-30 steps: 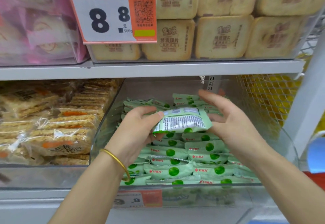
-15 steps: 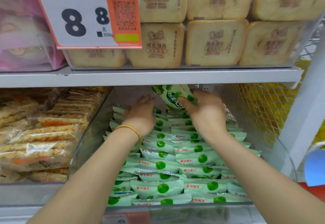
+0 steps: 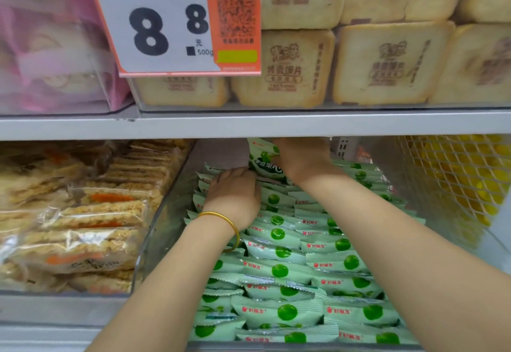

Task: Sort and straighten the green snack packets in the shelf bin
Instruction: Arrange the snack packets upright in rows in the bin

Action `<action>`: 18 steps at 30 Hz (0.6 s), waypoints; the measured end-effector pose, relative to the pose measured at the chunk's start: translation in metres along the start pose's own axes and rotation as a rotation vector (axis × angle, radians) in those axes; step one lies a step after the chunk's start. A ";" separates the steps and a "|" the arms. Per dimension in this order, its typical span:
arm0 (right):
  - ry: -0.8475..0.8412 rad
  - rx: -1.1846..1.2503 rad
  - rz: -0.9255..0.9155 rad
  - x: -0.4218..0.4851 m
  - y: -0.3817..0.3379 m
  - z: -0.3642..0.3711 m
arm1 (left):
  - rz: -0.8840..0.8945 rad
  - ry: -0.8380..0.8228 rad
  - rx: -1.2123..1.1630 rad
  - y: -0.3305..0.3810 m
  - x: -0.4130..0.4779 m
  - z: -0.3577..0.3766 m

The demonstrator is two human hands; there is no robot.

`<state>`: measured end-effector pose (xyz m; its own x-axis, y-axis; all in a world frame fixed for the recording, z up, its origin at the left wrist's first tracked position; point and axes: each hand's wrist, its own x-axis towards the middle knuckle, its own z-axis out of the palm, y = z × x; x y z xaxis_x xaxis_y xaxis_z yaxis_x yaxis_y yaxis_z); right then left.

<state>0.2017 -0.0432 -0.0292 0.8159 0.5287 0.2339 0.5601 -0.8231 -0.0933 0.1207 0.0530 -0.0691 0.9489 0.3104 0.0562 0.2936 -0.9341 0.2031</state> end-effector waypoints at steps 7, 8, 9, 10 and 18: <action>-0.174 0.042 -0.063 0.008 0.003 0.013 | -0.060 0.143 -0.225 -0.004 0.001 -0.007; -0.163 0.124 -0.058 0.004 0.008 0.010 | -0.066 0.205 -0.252 -0.004 0.001 -0.009; -0.123 0.194 -0.055 -0.001 0.014 0.007 | -0.040 0.247 -0.253 -0.004 0.003 -0.011; -0.059 0.232 -0.061 -0.005 0.019 0.005 | 0.014 0.256 -0.232 -0.003 0.004 -0.012; -0.012 0.229 -0.194 -0.010 0.027 0.022 | 0.140 0.005 0.048 -0.006 0.018 0.001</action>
<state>0.2117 -0.0659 -0.0558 0.6911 0.6753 0.2576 0.7226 -0.6388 -0.2642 0.1360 0.0640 -0.0707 0.9804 0.1775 0.0857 0.1638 -0.9756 0.1464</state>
